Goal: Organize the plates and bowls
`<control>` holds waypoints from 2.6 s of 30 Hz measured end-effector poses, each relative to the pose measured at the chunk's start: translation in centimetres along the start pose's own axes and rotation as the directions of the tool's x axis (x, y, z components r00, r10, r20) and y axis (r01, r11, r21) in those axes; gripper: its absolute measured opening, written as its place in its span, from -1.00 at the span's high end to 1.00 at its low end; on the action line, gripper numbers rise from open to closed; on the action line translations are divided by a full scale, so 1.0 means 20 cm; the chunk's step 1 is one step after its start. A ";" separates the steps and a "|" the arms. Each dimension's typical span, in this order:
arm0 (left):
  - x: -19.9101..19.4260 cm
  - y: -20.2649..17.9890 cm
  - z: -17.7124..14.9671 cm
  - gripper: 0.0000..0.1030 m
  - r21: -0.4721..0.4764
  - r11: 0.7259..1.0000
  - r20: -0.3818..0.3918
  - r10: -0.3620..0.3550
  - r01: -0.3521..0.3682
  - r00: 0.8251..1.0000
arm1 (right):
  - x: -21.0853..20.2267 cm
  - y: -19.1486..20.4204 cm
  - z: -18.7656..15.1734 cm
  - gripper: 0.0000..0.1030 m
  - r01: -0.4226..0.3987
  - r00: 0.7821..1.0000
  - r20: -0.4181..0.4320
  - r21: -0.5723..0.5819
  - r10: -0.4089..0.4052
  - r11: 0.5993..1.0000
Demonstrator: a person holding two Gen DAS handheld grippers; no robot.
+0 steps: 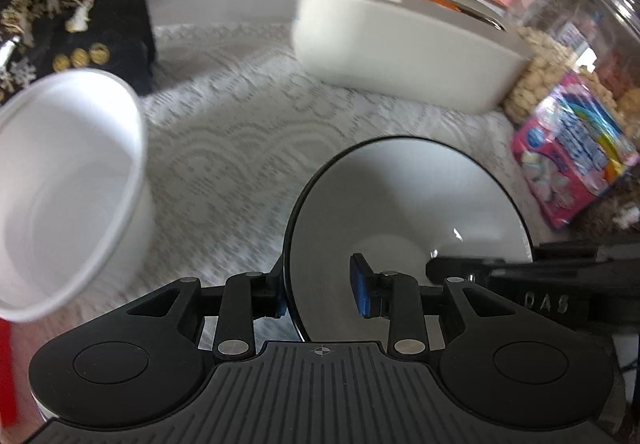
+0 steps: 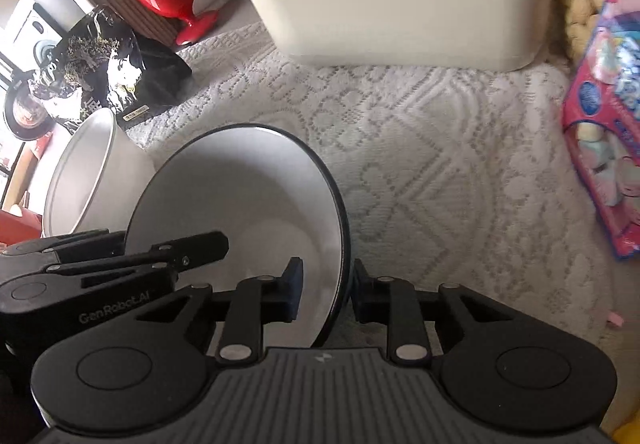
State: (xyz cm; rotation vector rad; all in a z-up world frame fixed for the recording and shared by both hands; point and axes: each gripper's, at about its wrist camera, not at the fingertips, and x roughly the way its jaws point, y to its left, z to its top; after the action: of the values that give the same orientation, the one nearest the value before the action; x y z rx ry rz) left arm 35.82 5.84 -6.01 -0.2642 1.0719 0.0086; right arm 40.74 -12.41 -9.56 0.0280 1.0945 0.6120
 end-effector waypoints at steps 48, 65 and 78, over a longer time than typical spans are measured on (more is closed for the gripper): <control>-0.06 -0.20 -0.03 0.42 0.022 0.999 0.027 -0.044 0.043 0.999 | -0.17 -0.13 -0.10 0.20 0.036 0.996 0.084 0.011 -0.037 0.999; -0.49 -0.47 -0.50 0.38 0.052 0.993 0.053 -0.110 0.108 0.992 | -0.75 -0.09 -0.53 0.20 0.033 0.974 0.225 -0.047 -0.021 0.998; -0.41 -0.49 -0.71 0.38 0.030 0.998 0.052 -0.053 0.052 0.997 | -0.60 -0.18 -0.70 0.18 0.040 0.992 0.125 -0.035 -0.036 0.999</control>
State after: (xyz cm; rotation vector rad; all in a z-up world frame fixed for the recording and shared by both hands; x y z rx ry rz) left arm 20.84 -5.83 -3.28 -0.2651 1.0113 -0.0464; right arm 26.86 -24.95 -7.56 0.0123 0.9605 0.5891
